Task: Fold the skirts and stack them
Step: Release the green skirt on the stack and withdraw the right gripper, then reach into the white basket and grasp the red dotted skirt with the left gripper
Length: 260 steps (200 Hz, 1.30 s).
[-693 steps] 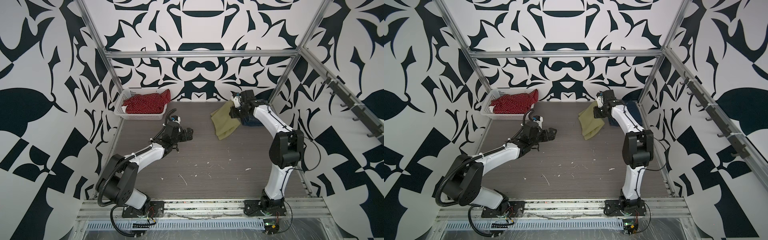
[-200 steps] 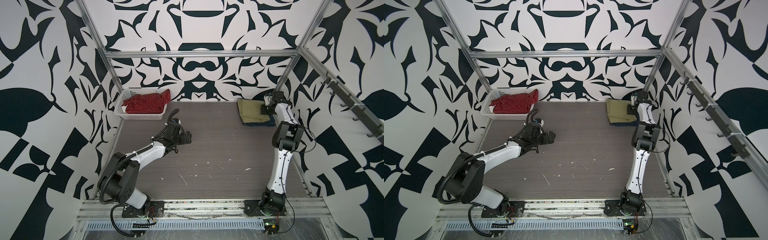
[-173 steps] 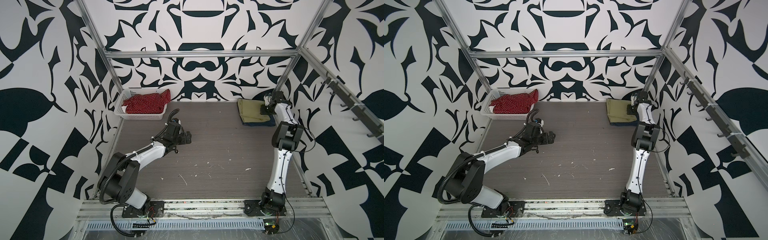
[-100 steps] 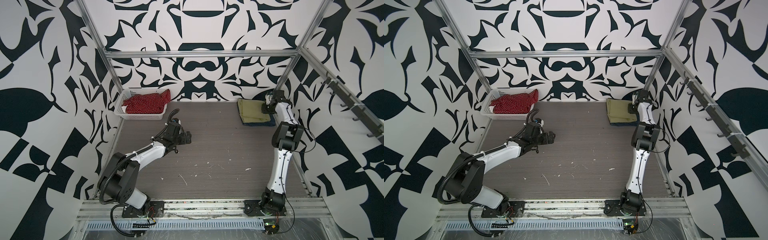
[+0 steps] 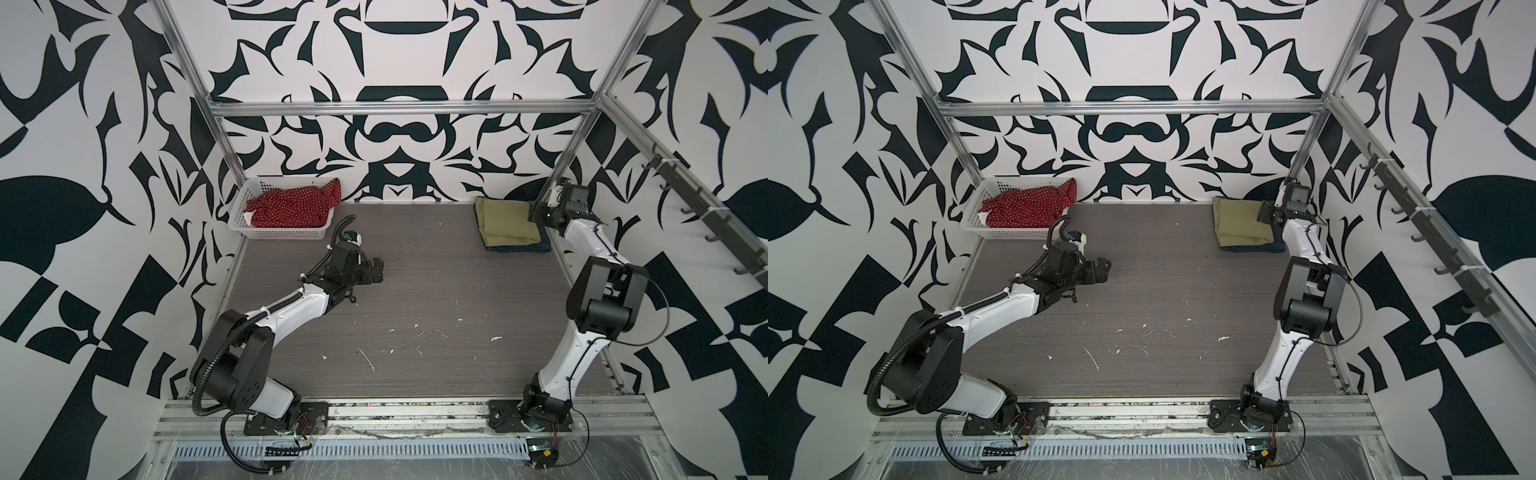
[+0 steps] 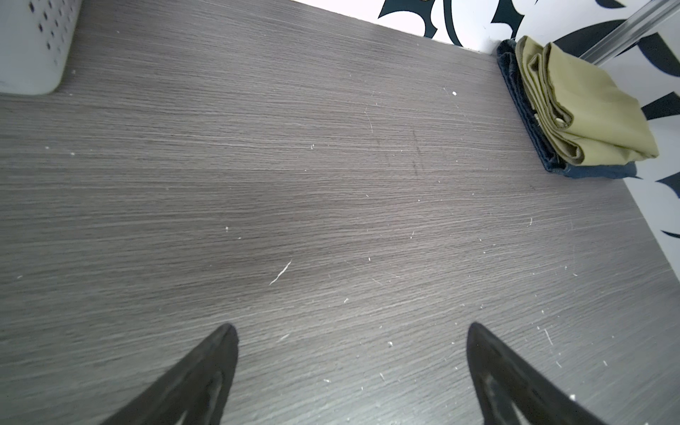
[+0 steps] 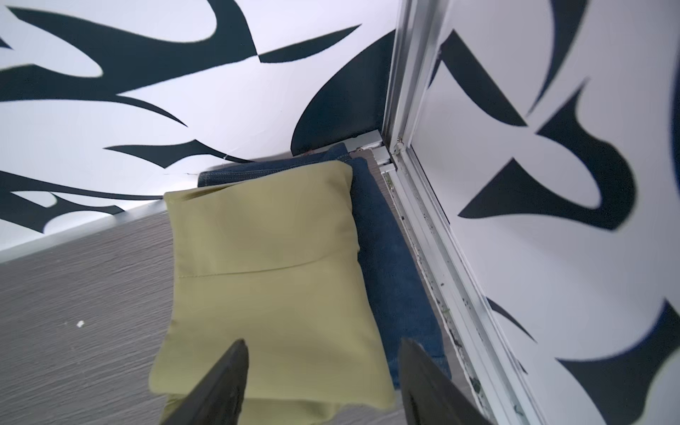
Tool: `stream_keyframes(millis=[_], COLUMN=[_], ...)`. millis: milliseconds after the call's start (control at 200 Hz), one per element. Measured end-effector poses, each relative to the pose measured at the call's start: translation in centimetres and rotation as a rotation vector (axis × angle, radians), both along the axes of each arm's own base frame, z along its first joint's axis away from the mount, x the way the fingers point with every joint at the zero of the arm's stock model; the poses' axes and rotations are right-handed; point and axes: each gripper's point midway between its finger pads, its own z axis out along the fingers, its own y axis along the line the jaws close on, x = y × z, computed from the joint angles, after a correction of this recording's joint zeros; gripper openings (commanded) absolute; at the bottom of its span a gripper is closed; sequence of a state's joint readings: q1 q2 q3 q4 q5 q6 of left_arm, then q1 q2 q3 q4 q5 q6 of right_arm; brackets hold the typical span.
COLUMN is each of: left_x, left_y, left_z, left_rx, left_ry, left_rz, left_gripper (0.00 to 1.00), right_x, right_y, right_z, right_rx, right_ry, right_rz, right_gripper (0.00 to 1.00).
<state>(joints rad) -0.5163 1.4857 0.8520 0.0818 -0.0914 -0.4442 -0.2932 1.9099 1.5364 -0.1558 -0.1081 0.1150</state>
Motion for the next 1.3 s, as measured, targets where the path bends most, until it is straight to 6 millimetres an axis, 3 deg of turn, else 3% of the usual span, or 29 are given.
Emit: stream_keyframes(millis=[80,180,340,410,475,580,655,760,890,990,1115,1195,1300], left_x=[0.0,0.1,-0.4,-0.4,-0.2,0.4,1.7,5.5,10.0,12.8,15.4,16.9,19.0], left_y=[0.2,0.5,1.3,1.5,1.8,2.4,3.3,5.6,10.2,14.2,18.7,20.1,20.3], left_z=[0.2,1.9,4.9,5.4,5.9,6.7,7.8,11.0,13.6,13.3,10.8,9.1,7.6], left_rx=[0.013,-0.002,-0.063,-0.065,-0.050,-0.008,0.023,0.063,0.107,0.137,0.183,0.195,0.212], left_ry=[-0.010,-0.071,-0.210,-0.248,-0.283,-0.333,-0.336,-0.341,-0.315,-0.246,-0.133,-0.071,-0.023], left_rz=[0.000,0.014,0.038,0.042,0.046,0.062,0.085,0.164,0.285,0.363,0.435,0.430,0.379], left_gripper=[0.99,0.99,0.99,0.99,0.99,0.99,0.99,1.00,0.99,0.99,0.99,0.99,0.99], right_x=[-1.9,-4.7,-9.5,-10.8,-11.5,-12.3,-12.9,-13.7,-14.9,-15.6,-16.5,-16.9,-17.1], right_y=[0.6,1.6,5.0,8.4,12.9,20.1,25.0,30.1,35.8,40.3,44.5,45.9,46.0], right_z=[-0.8,-1.5,0.8,2.9,4.8,5.6,4.6,1.9,-0.9,-1.1,-0.7,-1.0,-1.9], right_rx=[0.028,0.061,0.052,0.038,0.036,0.068,0.104,0.126,0.138,0.152,0.176,0.186,0.187], right_ry=[-0.019,-0.034,-0.138,-0.213,-0.289,-0.340,-0.321,-0.249,-0.141,-0.110,-0.103,-0.090,-0.060], right_rz=[-0.022,-0.044,-0.047,-0.001,0.087,0.251,0.383,0.532,0.711,0.838,0.949,0.986,0.993], right_gripper=[0.70,0.70,0.71,0.71,0.70,0.70,0.70,0.70,0.71,0.71,0.71,0.71,0.71])
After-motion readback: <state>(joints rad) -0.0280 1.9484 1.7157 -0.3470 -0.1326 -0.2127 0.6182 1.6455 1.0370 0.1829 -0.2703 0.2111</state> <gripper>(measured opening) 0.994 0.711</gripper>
